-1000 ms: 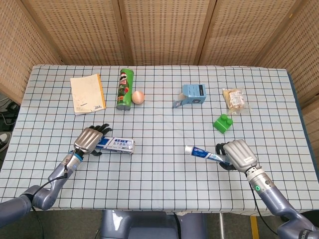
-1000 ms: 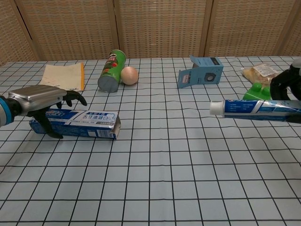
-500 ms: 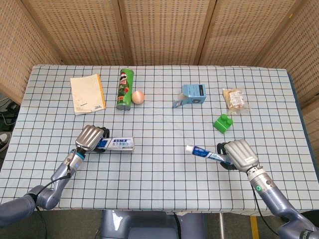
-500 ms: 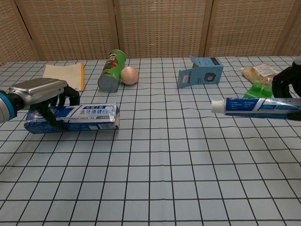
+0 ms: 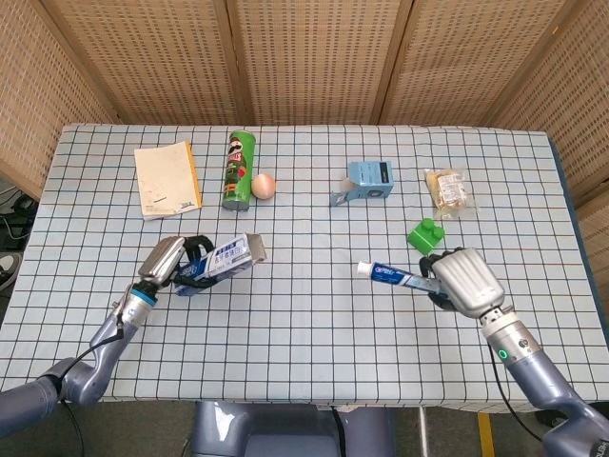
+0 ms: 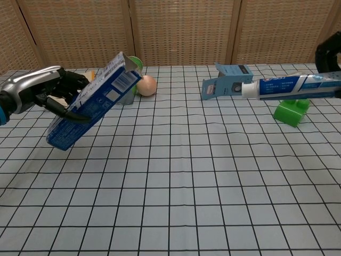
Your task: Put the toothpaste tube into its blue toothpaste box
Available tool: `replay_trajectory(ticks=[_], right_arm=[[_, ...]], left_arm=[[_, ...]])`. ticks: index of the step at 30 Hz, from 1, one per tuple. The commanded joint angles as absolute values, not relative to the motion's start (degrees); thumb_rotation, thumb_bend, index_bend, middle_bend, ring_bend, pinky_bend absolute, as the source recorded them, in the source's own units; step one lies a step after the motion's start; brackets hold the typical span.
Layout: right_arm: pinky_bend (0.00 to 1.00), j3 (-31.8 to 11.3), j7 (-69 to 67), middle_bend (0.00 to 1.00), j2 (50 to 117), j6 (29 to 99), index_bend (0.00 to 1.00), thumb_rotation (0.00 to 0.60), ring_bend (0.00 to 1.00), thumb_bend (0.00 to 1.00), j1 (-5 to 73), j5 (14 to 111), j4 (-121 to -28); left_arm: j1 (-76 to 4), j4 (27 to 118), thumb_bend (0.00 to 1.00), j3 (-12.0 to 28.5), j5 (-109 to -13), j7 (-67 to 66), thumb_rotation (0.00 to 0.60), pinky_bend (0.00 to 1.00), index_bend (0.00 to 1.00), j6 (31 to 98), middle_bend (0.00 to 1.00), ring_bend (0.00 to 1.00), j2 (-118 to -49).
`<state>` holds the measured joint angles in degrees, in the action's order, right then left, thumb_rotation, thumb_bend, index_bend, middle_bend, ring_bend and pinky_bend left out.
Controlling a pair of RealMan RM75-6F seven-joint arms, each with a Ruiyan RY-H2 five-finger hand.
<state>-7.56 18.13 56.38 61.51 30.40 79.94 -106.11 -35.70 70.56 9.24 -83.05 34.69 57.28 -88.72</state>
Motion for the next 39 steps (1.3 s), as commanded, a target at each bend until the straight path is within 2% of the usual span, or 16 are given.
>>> replay_trajectory(ticks=[1,9,19,30,39], right_arm=[[0.66,-9.2,20.9,0.66,53.1,62.1,0.67,0.6,0.66,0.69,31.2,79.5,-109.2],[0.66,-12.7,25.5,0.66,46.3,61.7,0.67,0.6,0.66,0.67,33.5,78.0,-113.9],[0.66,-17.6,25.3,0.66,37.3,55.2,0.67,0.6,0.66,0.66,38.9,73.3,-118.7],[0.66,-18.7,26.6,0.66,33.9,52.2,0.67,0.6,0.66,0.66,41.6,71.5,-122.5],[0.66,-18.2,27.7,0.66,33.8,51.7,0.67,0.6,0.66,0.65,42.3,71.3,-124.0]], left_arm=[[-36.5,71.2,0.12,9.1,-87.0,43.5,0.6,0.54,0.6,59.9,0.51,0.56,-89.1],[-39.5,70.1,0.11,9.7,-87.1,41.9,0.6,0.54,0.6,58.8,0.51,0.56,-91.6],[-41.8,69.9,0.11,9.3,-87.2,37.6,0.6,0.54,0.6,58.4,0.51,0.56,-94.5],[-43.8,70.2,0.11,10.8,-85.9,35.9,0.6,0.54,0.6,58.7,0.51,0.56,-95.3],[-45.3,73.2,0.1,11.8,-84.6,33.4,0.6,0.54,0.6,57.8,0.51,0.56,-94.2]])
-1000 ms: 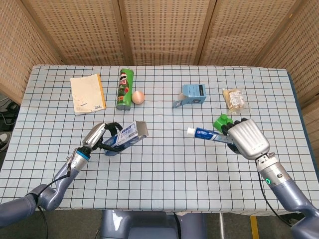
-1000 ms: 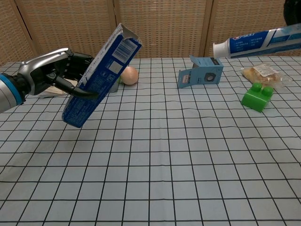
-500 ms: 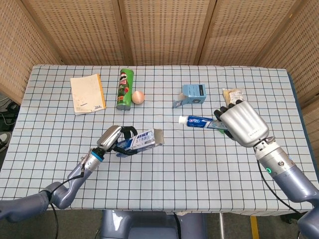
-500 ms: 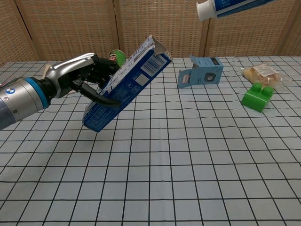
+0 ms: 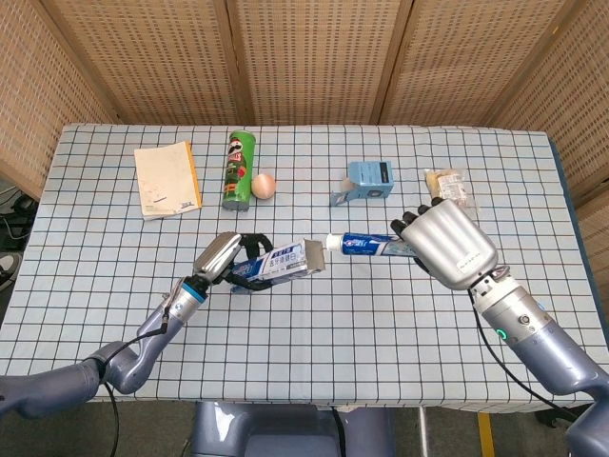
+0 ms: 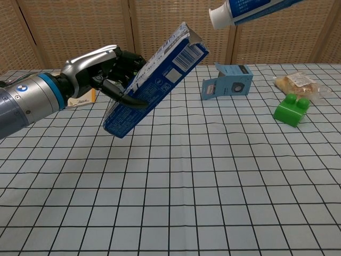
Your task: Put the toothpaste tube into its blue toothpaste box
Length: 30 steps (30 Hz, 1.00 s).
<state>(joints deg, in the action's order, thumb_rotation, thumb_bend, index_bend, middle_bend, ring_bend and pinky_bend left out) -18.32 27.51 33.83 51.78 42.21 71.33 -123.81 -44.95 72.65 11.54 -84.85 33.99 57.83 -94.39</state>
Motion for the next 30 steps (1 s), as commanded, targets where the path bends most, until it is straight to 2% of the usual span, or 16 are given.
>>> replay_trajectory(ticks=[1,14,30], right_arm=[[0.66,-18.1,27.9,0.66,33.8,51.6,0.67,0.6,0.66,0.65,42.4,71.3,-124.1],[0.66,-17.6,30.6,0.66,33.7,51.0,0.67,0.6,0.66,0.65,43.6,71.3,-126.2],[0.66,-15.6,47.4,0.66,38.6,48.9,0.67,0.6,0.66,0.64,50.7,64.4,-129.2]], left_arm=[[-45.4,73.5,0.1,11.9,-84.5,33.1,0.6,0.54,0.6,57.9,0.51,0.56,-94.2],[-47.0,76.4,0.1,12.9,-82.7,29.2,0.6,0.53,0.61,57.0,0.51,0.56,-93.9],[-49.4,79.6,0.11,14.4,-80.1,24.7,0.6,0.53,0.61,55.6,0.51,0.56,-96.0]])
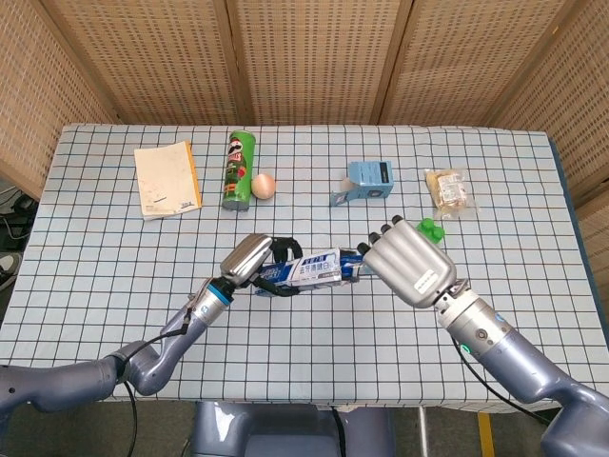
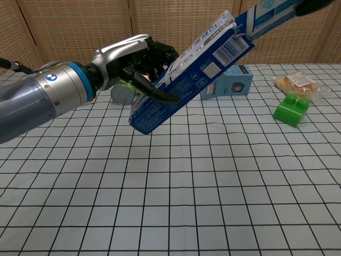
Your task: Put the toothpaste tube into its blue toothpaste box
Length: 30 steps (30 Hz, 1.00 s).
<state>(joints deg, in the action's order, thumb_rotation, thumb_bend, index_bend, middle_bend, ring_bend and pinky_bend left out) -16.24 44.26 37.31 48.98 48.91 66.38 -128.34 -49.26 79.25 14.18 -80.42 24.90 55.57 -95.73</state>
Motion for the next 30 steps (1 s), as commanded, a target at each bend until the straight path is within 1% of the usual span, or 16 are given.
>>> replay_trajectory(ticks=[1,3,4,6,8,9,10,11,14,18,21,24,30], right_arm=[[0.66,-15.5,48.7,0.66,39.0,49.0,0.67,0.6,0.66,0.64,51.2,63.9,-129.5],[0.66,-15.3,50.6,0.65,39.8,49.2,0.66,0.6,0.66,0.62,52.1,63.1,-130.1],[0.66,-15.2,51.7,0.63,40.3,49.6,0.64,0.6,0.65,0.58,52.6,62.5,-130.4],[0.65,-15.0,53.6,0.54,41.1,50.5,0.51,0.6,0.59,0.44,53.4,61.9,-131.0],[0.57,-14.8,55.5,0.34,41.9,51.8,0.27,0.6,0.44,0.18,54.0,61.7,-131.7],[0.52,-14.8,56.0,0.28,42.1,52.5,0.2,0.6,0.38,0.1,54.1,61.8,-132.0],[0.45,-14.8,56.9,0.19,42.4,53.7,0.13,0.6,0.31,0.03,54.1,62.0,-132.4],[0.39,-14.9,58.1,0.14,42.9,55.4,0.08,0.6,0.25,0.0,54.0,62.8,-133.1],[0.3,-15.0,60.5,0.09,43.5,59.0,0.03,0.6,0.18,0.0,53.3,67.0,-134.7],[0.24,-15.0,62.9,0.09,43.4,62.1,0.02,0.6,0.16,0.0,52.1,72.6,-134.8],[0.22,-15.4,63.6,0.09,42.4,64.7,0.03,0.6,0.16,0.0,50.8,76.0,-133.9],[0.2,-16.1,62.9,0.09,41.2,67.5,0.03,0.6,0.16,0.0,49.0,77.2,-132.2],[0.19,-17.3,61.2,0.07,39.0,72.5,0.04,0.6,0.16,0.0,45.2,73.6,-127.5]], left_arm=[[-49.5,79.8,0.12,14.5,-79.9,24.7,0.6,0.53,0.61,55.5,0.51,0.56,-96.2],[-49.8,80.1,0.12,14.8,-79.4,24.8,0.6,0.53,0.62,55.2,0.52,0.56,-96.6],[-49.9,80.2,0.13,15.0,-79.2,24.7,0.6,0.53,0.63,55.2,0.52,0.56,-96.8],[-50.0,80.4,0.13,15.3,-78.7,24.8,0.6,0.53,0.64,55.3,0.53,0.56,-97.4],[-50.1,80.5,0.15,15.5,-78.3,24.9,0.6,0.53,0.67,55.5,0.55,0.57,-98.3],[-50.1,80.5,0.16,15.6,-78.1,25.1,0.6,0.53,0.68,55.6,0.56,0.58,-98.6],[-50.0,80.4,0.17,15.8,-77.8,25.4,0.6,0.53,0.69,55.8,0.57,0.58,-99.1],[-50.0,80.1,0.17,16.1,-77.3,26.0,0.6,0.53,0.7,56.1,0.57,0.59,-99.9],[-49.8,79.3,0.13,16.8,-76.4,28.7,0.6,0.53,0.71,56.7,0.57,0.59,-102.0],[-49.5,77.1,0.13,17.0,-76.7,32.6,0.6,0.53,0.71,57.6,0.57,0.59,-104.5],[-49.1,75.9,0.14,17.0,-77.2,35.8,0.6,0.53,0.71,58.5,0.57,0.59,-105.9],[-48.5,74.8,0.17,17.3,-78.0,38.7,0.6,0.53,0.72,60.4,0.58,0.59,-107.0],[-46.7,75.7,0.16,17.8,-79.7,44.4,0.6,0.53,0.72,64.0,0.58,0.59,-107.0]])
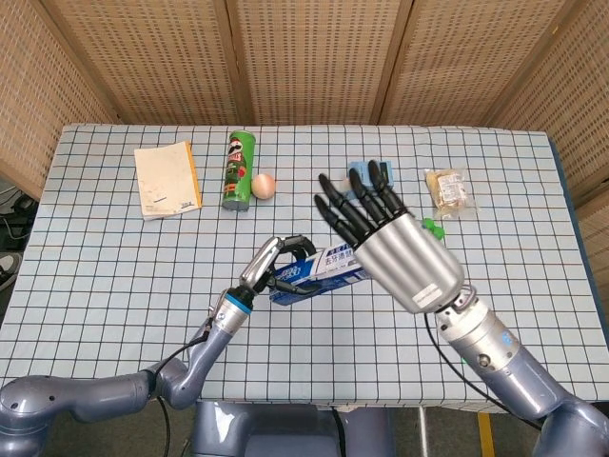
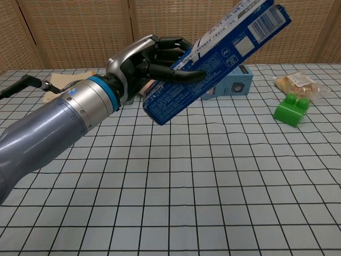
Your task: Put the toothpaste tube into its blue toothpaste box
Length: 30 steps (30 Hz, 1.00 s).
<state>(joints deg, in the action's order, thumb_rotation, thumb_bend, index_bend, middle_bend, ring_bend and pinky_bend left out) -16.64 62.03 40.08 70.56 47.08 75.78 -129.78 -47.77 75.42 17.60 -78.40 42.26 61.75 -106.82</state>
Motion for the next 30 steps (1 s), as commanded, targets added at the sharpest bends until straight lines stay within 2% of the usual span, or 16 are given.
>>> replay_trajectory(ticks=[1,7,12,20,30], right_arm=[[0.19,-17.4,60.3,0.07,38.9,73.1,0.04,0.6,0.16,0.0,44.5,72.0,-126.7],[0.19,-16.5,50.8,0.07,39.3,72.7,0.05,0.6,0.16,0.0,40.9,65.7,-121.4],[0.19,-15.1,36.0,0.08,41.3,68.3,0.07,0.6,0.16,0.0,37.6,62.0,-116.4],[0.18,-11.1,22.9,0.11,46.0,63.2,0.09,0.6,0.16,0.0,34.2,65.3,-107.0],[0.18,-6.4,11.9,0.12,53.7,62.7,0.1,0.6,0.16,0.0,30.1,73.0,-96.4]], left_arm=[[-46.2,75.9,0.16,17.9,-80.2,45.2,0.6,0.53,0.72,65.1,0.58,0.59,-106.9],[-44.2,77.3,0.15,17.6,-82.4,48.7,0.6,0.53,0.71,68.9,0.58,0.59,-104.8],[-42.7,77.8,0.14,16.7,-83.4,50.0,0.6,0.53,0.7,69.9,0.58,0.59,-102.0],[-41.1,73.5,0.14,12.2,-86.4,47.3,0.6,0.53,0.7,69.0,0.58,0.59,-97.1],[-39.7,65.4,0.17,5.7,-89.7,41.9,0.6,0.53,0.7,67.0,0.58,0.59,-93.5]])
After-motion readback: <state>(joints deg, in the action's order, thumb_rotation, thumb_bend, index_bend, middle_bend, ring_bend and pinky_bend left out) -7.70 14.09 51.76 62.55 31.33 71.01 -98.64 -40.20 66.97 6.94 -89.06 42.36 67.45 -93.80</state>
